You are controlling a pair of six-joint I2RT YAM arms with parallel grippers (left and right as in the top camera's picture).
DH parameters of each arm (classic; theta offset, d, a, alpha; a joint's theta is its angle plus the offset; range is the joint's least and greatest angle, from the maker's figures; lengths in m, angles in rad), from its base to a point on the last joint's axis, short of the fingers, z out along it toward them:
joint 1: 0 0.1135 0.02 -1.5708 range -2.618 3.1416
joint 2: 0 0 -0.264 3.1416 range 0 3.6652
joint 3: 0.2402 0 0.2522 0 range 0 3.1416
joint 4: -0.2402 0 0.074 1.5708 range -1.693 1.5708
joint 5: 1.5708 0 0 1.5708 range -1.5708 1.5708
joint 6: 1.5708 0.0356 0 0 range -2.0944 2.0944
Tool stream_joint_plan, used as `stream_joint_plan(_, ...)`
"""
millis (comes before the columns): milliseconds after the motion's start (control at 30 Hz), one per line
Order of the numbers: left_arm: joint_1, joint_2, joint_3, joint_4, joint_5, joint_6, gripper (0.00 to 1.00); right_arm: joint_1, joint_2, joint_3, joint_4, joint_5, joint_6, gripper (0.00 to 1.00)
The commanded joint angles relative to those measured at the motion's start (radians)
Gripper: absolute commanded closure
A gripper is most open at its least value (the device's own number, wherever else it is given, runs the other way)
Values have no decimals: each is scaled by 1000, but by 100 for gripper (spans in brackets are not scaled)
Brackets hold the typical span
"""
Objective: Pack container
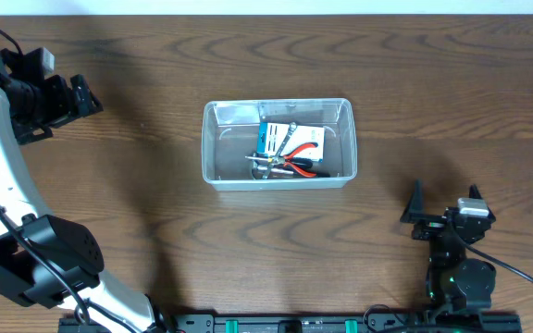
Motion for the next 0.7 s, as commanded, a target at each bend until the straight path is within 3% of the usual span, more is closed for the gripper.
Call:
stream_joint_plan(0, 0, 10, -1, 0, -8, 6, 2, -7, -4, -4, -16, 2, -12, 1)
stream_joint_plan(667, 0, 10, -1, 0, -8, 6, 2, -7, -4, -4, -15, 2, -12, 1)
